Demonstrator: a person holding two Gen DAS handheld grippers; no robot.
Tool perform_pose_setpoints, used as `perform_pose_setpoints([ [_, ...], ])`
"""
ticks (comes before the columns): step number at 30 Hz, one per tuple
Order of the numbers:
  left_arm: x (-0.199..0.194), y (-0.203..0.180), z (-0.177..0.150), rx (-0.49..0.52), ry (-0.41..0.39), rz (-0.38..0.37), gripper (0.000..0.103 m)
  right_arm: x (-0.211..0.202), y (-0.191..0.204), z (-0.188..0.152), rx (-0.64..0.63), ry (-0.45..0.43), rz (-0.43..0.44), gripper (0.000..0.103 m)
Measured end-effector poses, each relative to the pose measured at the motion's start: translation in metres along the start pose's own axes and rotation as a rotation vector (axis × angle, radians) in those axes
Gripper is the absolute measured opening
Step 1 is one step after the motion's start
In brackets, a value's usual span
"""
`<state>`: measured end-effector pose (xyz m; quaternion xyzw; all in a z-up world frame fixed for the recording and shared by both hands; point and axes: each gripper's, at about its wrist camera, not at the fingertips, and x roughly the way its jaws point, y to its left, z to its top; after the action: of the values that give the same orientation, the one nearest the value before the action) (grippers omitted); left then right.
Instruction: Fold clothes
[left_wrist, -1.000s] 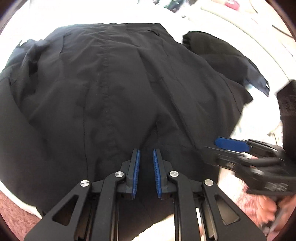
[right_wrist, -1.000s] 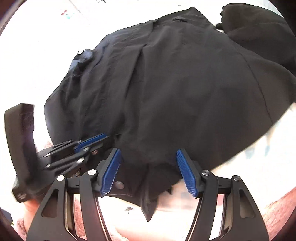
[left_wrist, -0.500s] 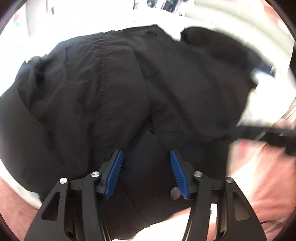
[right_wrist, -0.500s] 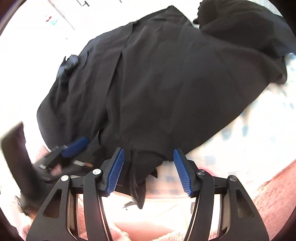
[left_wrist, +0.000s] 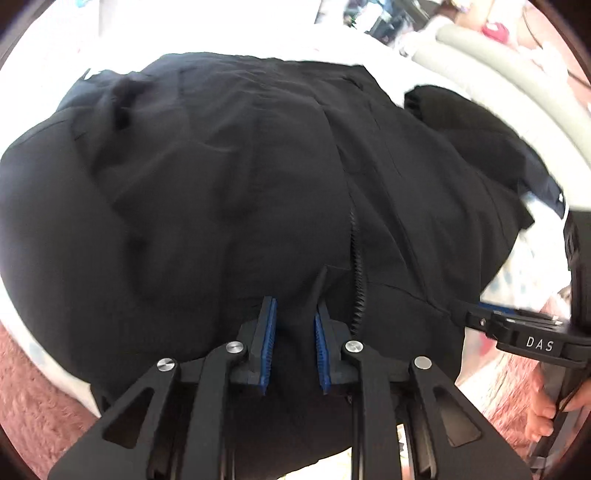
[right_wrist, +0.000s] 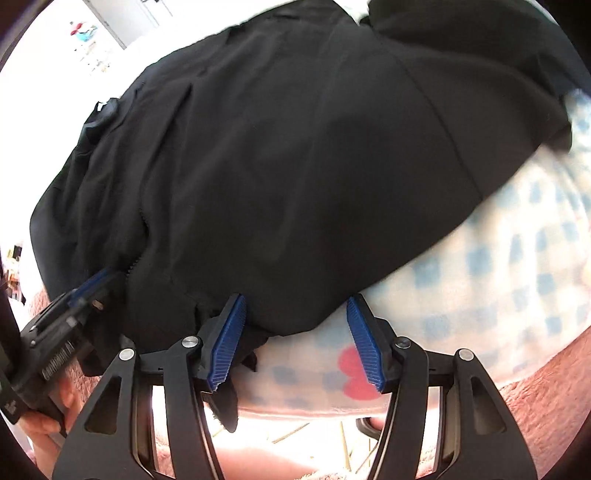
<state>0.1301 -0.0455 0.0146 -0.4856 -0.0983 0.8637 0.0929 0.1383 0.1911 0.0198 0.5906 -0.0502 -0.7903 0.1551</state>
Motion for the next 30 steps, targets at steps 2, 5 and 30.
perform_pose_setpoints([
  [2,-0.006,0.006,0.001,-0.027,-0.016,-0.023,0.019,-0.004,0.004,0.001,-0.010,-0.013,-0.004,0.059],
  [5,-0.014,0.005,0.002,-0.025,-0.053,-0.088,0.019,-0.012,0.018,0.004,-0.051,-0.055,0.011,0.060],
  [30,0.005,-0.038,0.001,0.077,0.110,-0.119,0.042,0.003,0.017,0.030,-0.004,-0.075,0.009,0.064],
])
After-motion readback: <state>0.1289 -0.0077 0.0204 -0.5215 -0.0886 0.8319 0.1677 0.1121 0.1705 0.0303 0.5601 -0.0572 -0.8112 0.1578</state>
